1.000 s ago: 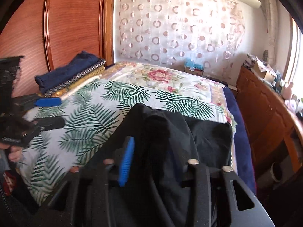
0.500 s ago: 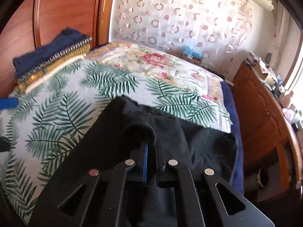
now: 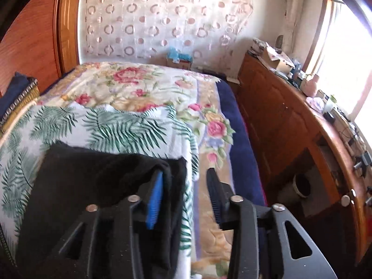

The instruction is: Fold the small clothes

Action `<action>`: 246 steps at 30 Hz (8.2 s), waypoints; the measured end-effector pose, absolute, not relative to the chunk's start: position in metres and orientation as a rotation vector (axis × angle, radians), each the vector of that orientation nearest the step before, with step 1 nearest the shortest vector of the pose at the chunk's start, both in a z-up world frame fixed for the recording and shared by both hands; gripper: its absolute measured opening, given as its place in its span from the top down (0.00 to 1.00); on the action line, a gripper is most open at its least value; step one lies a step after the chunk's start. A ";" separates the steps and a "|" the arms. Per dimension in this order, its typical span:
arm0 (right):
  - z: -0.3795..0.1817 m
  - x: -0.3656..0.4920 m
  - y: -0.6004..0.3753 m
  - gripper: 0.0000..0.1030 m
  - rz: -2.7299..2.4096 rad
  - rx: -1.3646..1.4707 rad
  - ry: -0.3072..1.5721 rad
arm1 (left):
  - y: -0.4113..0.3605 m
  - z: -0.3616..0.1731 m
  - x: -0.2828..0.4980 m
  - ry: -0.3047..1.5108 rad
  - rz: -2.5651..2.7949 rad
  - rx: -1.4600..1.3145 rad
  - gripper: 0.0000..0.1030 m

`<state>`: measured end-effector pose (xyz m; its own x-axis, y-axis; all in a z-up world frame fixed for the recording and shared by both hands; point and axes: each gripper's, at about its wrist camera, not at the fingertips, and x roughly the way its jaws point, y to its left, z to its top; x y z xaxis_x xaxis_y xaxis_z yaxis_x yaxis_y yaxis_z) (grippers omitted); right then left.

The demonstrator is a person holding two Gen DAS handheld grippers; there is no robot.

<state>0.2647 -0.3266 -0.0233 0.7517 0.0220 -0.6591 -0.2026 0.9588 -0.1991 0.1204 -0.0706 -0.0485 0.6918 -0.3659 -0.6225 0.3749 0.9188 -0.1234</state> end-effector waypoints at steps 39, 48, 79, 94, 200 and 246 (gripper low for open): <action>-0.027 0.268 -0.392 0.96 0.307 -0.159 0.718 | -0.107 -0.050 0.186 0.745 -0.442 0.047 0.24; -0.047 0.291 -0.382 0.57 0.347 -0.152 0.692 | -0.105 -0.058 0.245 0.783 -0.415 0.008 0.24; -0.027 0.282 -0.381 0.90 0.468 -0.128 0.559 | -0.115 -0.022 0.255 0.722 -0.567 -0.067 0.93; 0.130 0.102 -0.339 0.90 0.506 -0.172 0.103 | -0.064 0.151 0.086 0.272 -0.546 -0.052 0.93; -0.005 0.161 -0.286 0.93 0.688 -0.019 0.608 | 0.026 -0.015 0.138 0.661 -0.430 -0.147 0.95; -0.006 0.366 -0.228 0.45 0.613 -0.188 0.649 | 0.022 -0.081 0.289 0.837 -0.290 -0.040 0.25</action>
